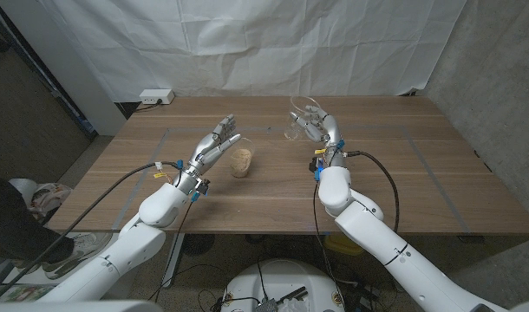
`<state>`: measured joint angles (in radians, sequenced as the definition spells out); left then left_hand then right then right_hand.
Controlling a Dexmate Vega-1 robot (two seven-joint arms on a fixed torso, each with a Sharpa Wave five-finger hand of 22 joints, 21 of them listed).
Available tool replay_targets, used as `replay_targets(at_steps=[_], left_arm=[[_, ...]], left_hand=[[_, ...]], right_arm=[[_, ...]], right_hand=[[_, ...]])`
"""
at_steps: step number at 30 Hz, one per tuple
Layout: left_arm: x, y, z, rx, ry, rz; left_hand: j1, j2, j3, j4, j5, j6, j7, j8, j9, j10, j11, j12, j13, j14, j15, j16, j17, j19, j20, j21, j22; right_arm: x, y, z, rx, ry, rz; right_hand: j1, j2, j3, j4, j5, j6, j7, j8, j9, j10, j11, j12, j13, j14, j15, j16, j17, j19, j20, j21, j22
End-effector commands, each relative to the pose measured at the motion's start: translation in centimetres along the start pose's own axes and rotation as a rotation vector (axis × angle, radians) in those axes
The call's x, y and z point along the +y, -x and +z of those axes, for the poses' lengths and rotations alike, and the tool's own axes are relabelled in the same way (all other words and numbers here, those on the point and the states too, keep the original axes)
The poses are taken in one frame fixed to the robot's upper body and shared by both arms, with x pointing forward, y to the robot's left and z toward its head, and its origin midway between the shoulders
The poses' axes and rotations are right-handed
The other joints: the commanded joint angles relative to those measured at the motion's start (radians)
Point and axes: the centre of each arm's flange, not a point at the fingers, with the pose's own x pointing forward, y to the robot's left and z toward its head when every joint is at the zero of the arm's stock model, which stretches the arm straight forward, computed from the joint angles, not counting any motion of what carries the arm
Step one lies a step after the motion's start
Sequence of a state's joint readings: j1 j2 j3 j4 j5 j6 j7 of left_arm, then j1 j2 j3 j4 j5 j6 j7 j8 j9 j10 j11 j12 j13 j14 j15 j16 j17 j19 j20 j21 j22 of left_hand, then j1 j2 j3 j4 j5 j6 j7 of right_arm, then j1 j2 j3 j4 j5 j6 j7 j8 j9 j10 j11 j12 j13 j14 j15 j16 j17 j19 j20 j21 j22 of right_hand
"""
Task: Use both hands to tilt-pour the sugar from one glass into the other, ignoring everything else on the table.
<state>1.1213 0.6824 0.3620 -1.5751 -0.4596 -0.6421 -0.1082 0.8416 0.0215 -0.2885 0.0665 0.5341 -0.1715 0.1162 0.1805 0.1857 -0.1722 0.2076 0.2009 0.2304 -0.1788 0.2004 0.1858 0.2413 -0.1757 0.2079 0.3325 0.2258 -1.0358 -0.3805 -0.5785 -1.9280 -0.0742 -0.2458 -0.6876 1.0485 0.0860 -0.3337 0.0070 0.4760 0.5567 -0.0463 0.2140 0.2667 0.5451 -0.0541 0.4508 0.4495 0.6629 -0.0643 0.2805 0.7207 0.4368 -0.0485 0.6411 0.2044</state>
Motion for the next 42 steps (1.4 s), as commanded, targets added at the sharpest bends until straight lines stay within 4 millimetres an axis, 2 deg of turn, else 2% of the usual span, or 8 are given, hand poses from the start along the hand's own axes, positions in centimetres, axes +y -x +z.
replay_targets(at_steps=[1, 7, 19, 26, 29, 30, 34, 42], left_arm=[[0.0, 0.1, 1.6, -0.057, -0.002, 0.009], [-0.1, 0.1, 1.9, -0.074, -0.004, 0.007], [-0.5, -0.5, 3.4, -0.134, 0.002, -0.024], [-0.6, -0.3, 3.1, -0.126, 0.032, -0.006], [-0.7, -0.1, 2.7, -0.105, 0.048, 0.013], [-0.8, 0.0, 2.6, -0.104, 0.063, 0.024], [-0.8, 0.2, 2.6, -0.096, 0.067, 0.034], [-1.0, 0.6, 2.8, -0.099, 0.064, 0.030]], left_hand=[[-0.010, 0.001, -0.014, 0.002, 0.004, -0.347, 0.029, 0.009, -0.001, -0.351, 0.007, 0.009, 0.003, -0.336, 0.010, 0.011, 0.002, -0.317, 0.007, -0.002, 0.004], [-0.013, 0.001, -0.019, 0.005, 0.004, -0.337, 0.025, 0.013, -0.001, -0.346, 0.008, 0.013, 0.003, -0.335, 0.010, 0.013, 0.001, -0.318, 0.007, -0.003, 0.005], [-0.019, 0.001, -0.029, 0.011, 0.006, -0.338, 0.021, 0.012, -0.001, -0.349, 0.004, 0.016, 0.002, -0.338, 0.009, 0.016, -0.002, -0.317, 0.007, -0.004, 0.006], [-0.028, 0.009, -0.034, 0.020, 0.006, -0.312, 0.017, 0.020, -0.002, -0.319, 0.000, 0.030, 0.000, -0.316, 0.009, 0.026, -0.005, -0.304, 0.007, 0.000, 0.007], [-0.033, 0.021, -0.033, 0.027, 0.004, -0.293, 0.015, 0.024, -0.002, -0.302, -0.001, 0.038, -0.001, -0.307, 0.008, 0.029, -0.006, -0.296, 0.006, 0.003, 0.008], [-0.042, 0.047, -0.026, 0.039, -0.002, -0.278, 0.013, 0.026, -0.003, -0.292, -0.004, 0.042, -0.002, -0.298, 0.008, 0.032, -0.008, -0.285, 0.006, 0.007, 0.008], [-0.053, 0.075, -0.021, 0.052, -0.015, -0.250, 0.010, 0.030, -0.003, -0.274, -0.006, 0.048, -0.004, -0.287, 0.007, 0.035, -0.010, -0.276, 0.007, 0.010, 0.008], [-0.057, 0.081, -0.020, 0.056, -0.023, -0.245, 0.011, 0.029, -0.003, -0.274, -0.007, 0.047, -0.005, -0.285, 0.007, 0.035, -0.012, -0.276, 0.007, 0.009, 0.008]], right_arm=[[0.3, 0.4, -1.2, 0.040, 0.003, -0.009], [0.0, 0.2, -0.8, 0.022, 0.027, -0.030], [0.6, 0.8, -4.0, 0.134, 0.015, -0.022], [1.1, 1.5, -5.3, 0.169, 0.013, -0.013], [1.2, 1.6, -5.6, 0.176, 0.014, -0.004], [1.3, 1.7, -5.6, 0.176, 0.019, -0.004], [1.5, 2.0, -6.2, 0.179, 0.055, -0.006], [1.8, 2.7, -7.1, 0.133, 0.102, -0.022]], right_hand=[[0.005, 0.003, -0.001, 0.004, 0.008, 0.000, 0.000, -0.001, 0.004, 0.000, 0.005, -0.003, 0.003, 0.003, -0.150, -0.005, 0.001, -0.004, -0.060, 0.008, 0.003], [0.005, 0.002, -0.001, 0.005, 0.009, -0.001, 0.000, -0.002, 0.004, -0.002, 0.005, -0.003, 0.003, 0.002, -0.149, -0.007, 0.001, -0.005, -0.061, 0.009, 0.003], [0.005, 0.003, -0.001, 0.008, 0.010, -0.001, 0.001, -0.002, 0.004, -0.002, 0.005, -0.004, 0.004, 0.004, -0.149, -0.009, 0.001, -0.005, -0.060, 0.012, 0.002], [0.004, 0.001, -0.002, 0.010, 0.010, -0.002, 0.000, -0.002, 0.004, -0.007, 0.010, -0.007, 0.004, -0.003, -0.145, -0.013, 0.001, -0.005, -0.060, 0.013, 0.002], [0.004, 0.001, -0.002, 0.010, 0.010, -0.002, 0.000, -0.003, 0.004, -0.008, 0.009, -0.008, 0.003, -0.005, -0.144, -0.015, 0.001, -0.005, -0.059, 0.014, 0.002], [0.005, 0.001, -0.002, 0.010, 0.010, -0.004, 0.000, -0.003, 0.004, -0.008, 0.010, -0.008, 0.003, -0.004, -0.144, -0.015, 0.001, -0.005, -0.059, 0.014, 0.002], [0.005, 0.001, -0.002, 0.011, 0.010, -0.004, 0.000, -0.003, 0.003, -0.007, 0.011, -0.009, 0.002, -0.005, -0.143, -0.016, 0.000, -0.004, -0.059, 0.015, 0.002], [0.008, 0.000, -0.001, 0.010, 0.011, -0.009, -0.003, -0.005, 0.003, -0.014, 0.007, -0.013, 0.001, -0.012, -0.144, -0.021, -0.002, -0.004, -0.060, 0.017, 0.001]])
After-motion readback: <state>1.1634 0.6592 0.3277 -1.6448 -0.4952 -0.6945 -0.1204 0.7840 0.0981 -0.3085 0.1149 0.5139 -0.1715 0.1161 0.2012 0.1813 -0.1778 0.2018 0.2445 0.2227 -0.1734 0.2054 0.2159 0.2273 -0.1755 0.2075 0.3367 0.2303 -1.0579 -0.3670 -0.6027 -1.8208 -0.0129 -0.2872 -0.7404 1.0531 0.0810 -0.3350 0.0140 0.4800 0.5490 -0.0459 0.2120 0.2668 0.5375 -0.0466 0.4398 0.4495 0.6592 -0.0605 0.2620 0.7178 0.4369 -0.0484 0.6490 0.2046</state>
